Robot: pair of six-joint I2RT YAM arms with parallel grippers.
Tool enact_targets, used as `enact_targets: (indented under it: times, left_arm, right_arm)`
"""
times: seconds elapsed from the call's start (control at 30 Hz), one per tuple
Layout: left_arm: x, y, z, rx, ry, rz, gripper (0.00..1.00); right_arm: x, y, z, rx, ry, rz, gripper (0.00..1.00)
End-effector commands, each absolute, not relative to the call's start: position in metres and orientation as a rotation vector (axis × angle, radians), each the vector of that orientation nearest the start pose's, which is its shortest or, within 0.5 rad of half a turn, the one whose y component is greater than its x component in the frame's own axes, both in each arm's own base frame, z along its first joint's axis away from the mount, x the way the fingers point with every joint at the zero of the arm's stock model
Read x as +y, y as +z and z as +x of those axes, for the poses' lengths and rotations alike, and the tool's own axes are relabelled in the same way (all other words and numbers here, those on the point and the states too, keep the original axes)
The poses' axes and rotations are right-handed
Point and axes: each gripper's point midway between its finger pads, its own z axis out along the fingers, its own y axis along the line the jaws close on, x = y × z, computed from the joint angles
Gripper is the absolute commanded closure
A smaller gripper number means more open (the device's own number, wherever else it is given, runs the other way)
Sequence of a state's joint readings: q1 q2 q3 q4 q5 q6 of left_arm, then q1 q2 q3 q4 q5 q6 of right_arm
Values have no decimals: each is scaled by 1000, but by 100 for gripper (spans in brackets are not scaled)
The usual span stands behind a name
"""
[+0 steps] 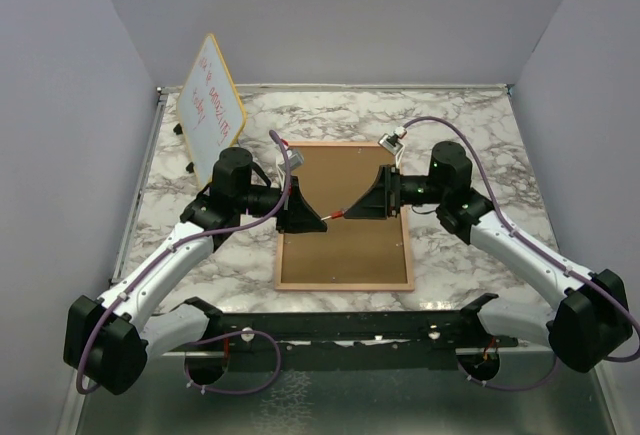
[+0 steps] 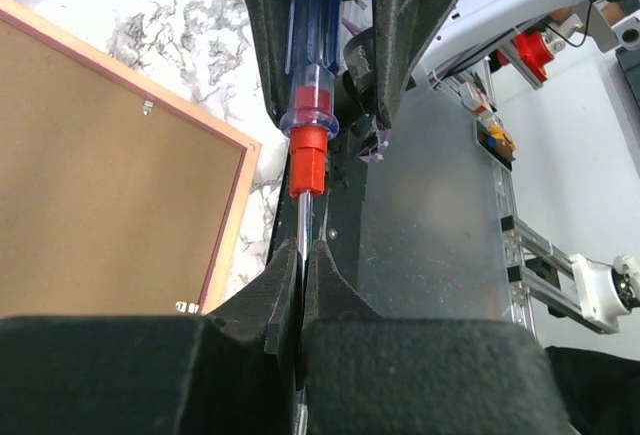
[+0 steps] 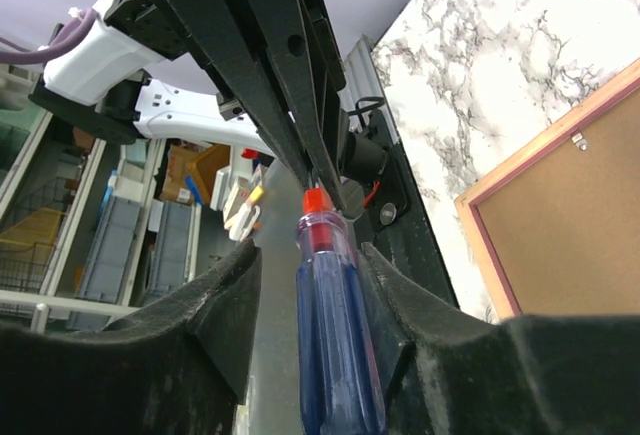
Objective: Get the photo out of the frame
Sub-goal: Pick up the screwdriver from the center of the board.
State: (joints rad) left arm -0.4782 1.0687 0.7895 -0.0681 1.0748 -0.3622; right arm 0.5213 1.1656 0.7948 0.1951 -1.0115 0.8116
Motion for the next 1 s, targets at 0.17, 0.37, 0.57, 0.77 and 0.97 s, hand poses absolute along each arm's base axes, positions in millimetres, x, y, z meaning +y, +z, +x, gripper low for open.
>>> enact_targets:
  times: [0.17,0.37,0.57,0.77,0.97]
  left_arm:
    - [-264,250,150,1814,-1626,951,100]
    - [-264,250,151,1812,-1621,950,100]
    - [-265,252,155,1808,-1603,943,100]
    - [-266,252,159,1817,-1581,921,100]
    - [-267,253,162,1817,-1576,919,100]
  right_arm:
    - [292,284,169,1873,1819,-677,34]
    - [293,281,170,1885,1822,-675,34]
    - [293,282,168,1880,1841,-681,42]
    - [291,280,164,1887,1846,-694,55]
    - [290,280,159,1883,1859,-728,52]
